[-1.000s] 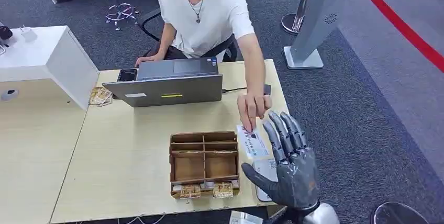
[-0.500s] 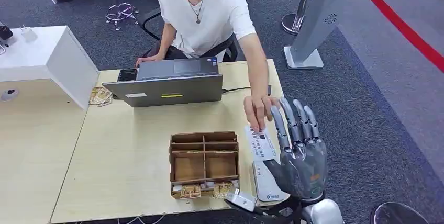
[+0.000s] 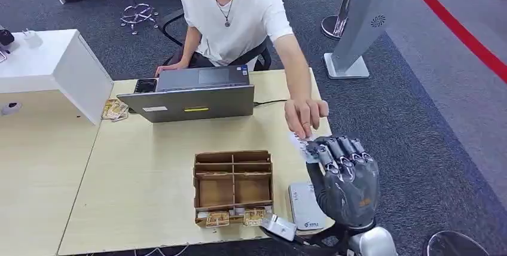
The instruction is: Pass the card to the sensor for recognition and then transmit it.
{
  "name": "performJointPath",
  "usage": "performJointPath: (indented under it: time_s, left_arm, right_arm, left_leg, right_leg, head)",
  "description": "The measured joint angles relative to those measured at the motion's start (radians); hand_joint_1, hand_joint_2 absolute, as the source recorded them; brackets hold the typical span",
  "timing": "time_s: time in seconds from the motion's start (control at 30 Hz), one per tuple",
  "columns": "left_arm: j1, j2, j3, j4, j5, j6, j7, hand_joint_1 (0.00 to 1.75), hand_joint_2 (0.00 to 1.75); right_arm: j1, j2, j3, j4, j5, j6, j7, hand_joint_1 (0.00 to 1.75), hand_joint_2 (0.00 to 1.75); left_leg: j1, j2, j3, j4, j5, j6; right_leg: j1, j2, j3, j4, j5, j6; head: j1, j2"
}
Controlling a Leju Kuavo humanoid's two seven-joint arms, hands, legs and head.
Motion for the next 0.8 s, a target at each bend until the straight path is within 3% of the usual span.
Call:
performJointPath:
  time_s: [0.23, 0.53, 0.63, 0.8]
  left_arm:
    - [0.0, 0.0, 0.0, 0.0, 0.0, 0.0, 0.0, 0.0, 0.0]
    - [0.0, 0.0, 0.0, 0.0, 0.006, 0.002, 0.0, 0.0, 0.0]
    - [0.0, 0.0, 0.0, 0.0, 0.011, 0.003, 0.0, 0.0, 0.0]
    - [0.0, 0.0, 0.0, 0.0, 0.015, 0.008, 0.0, 0.0, 0.0]
  right_arm:
    - [-0.001, 0.0, 0.013, -0.006, 0.0, -0.001, 0.036, 1.75, 1.75]
    - [-0.001, -0.007, 0.078, -0.027, -0.009, -0.001, 0.151, 1.75, 1.75]
    - [0.008, -0.01, 0.092, -0.027, -0.085, -0.001, 0.122, 1.75, 1.75]
    - [0.055, -0.007, 0.089, -0.01, -0.271, -0.001, 0.002, 1.75, 1.75]
  left_leg:
    - [0.0, 0.0, 0.0, 0.0, 0.0, 0.0]
    - [0.0, 0.0, 0.0, 0.0, 0.0, 0.0]
    - [0.0, 0.0, 0.0, 0.0, 0.0, 0.0]
    - [0.0, 0.0, 0.0, 0.0, 0.0, 0.0]
  right_leg:
    - [0.0, 0.0, 0.0, 0.0, 0.0, 0.0]
    - [0.0, 0.0, 0.0, 0.0, 0.0, 0.0]
    - [0.0, 0.0, 0.0, 0.0, 0.0, 0.0]
    - [0.0, 0.0, 0.0, 0.0, 0.0, 0.0]
  head:
    - [0.0, 0.0]
    - [0.0, 0.0]
    - [0.0, 0.0]
    - [0.0, 0.0]
